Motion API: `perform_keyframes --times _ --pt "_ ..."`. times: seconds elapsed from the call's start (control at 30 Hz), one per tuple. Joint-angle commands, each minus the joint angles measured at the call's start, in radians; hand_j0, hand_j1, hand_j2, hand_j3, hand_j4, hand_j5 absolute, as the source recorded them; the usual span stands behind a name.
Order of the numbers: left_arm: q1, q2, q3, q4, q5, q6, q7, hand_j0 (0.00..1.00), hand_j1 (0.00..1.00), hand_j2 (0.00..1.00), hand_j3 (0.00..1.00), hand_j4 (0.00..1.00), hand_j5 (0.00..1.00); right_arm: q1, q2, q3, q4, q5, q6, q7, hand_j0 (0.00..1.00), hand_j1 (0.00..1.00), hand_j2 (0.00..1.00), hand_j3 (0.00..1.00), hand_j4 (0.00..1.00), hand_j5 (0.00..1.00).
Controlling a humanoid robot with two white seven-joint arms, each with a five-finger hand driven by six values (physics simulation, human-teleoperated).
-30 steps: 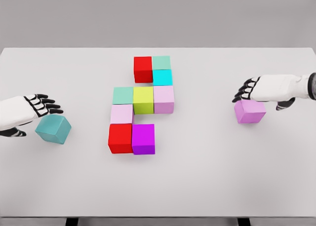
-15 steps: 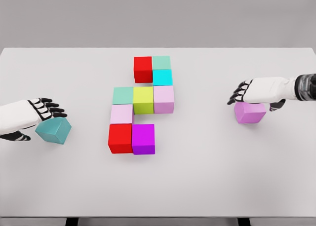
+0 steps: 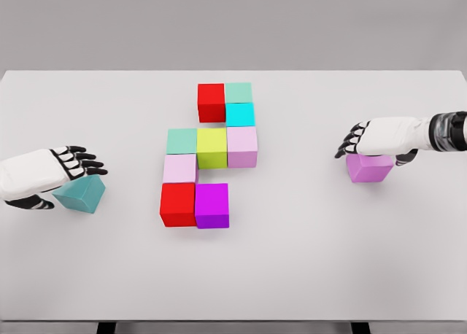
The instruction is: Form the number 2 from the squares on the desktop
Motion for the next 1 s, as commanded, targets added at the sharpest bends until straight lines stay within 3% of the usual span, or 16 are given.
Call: perform_keyframes --times 0.0,0.27,0.83,0.97 --pt "0.0 -0.009 0.0 0.0 0.005 0.0 0.0 1.0 1.0 1.0 1.0 1.0 1.0 0.0 -0.003 -0.001 -0.004 0.0 0.002 0.0 0.95 0.95 0.95 0.95 0.95 0.95" --pt "0.0 -0.015 -0.011 0.004 -0.001 0.0 0.0 1.0 1.0 1.0 1.0 1.0 1.0 -0.002 -0.004 -0.001 -0.005 0.021 0.002 0.001 0.79 0.79 0.79 0.79 0.79 0.79" --pt "-0.009 0.068 0.002 0.03 0.046 0.0 0.008 1.0 1.0 1.0 1.0 1.0 1.0 -0.005 -0.012 -0.015 -0.027 0.009 0.002 0.0 0.72 0.72 0.72 0.72 0.72 0.72" --pt "-0.017 0.082 0.002 0.061 0.069 0.0 0.007 1.0 1.0 1.0 1.0 1.0 1.0 -0.005 -0.032 -0.018 -0.076 -0.002 0.002 -0.002 0.72 0.72 0.72 0.72 0.72 0.72"
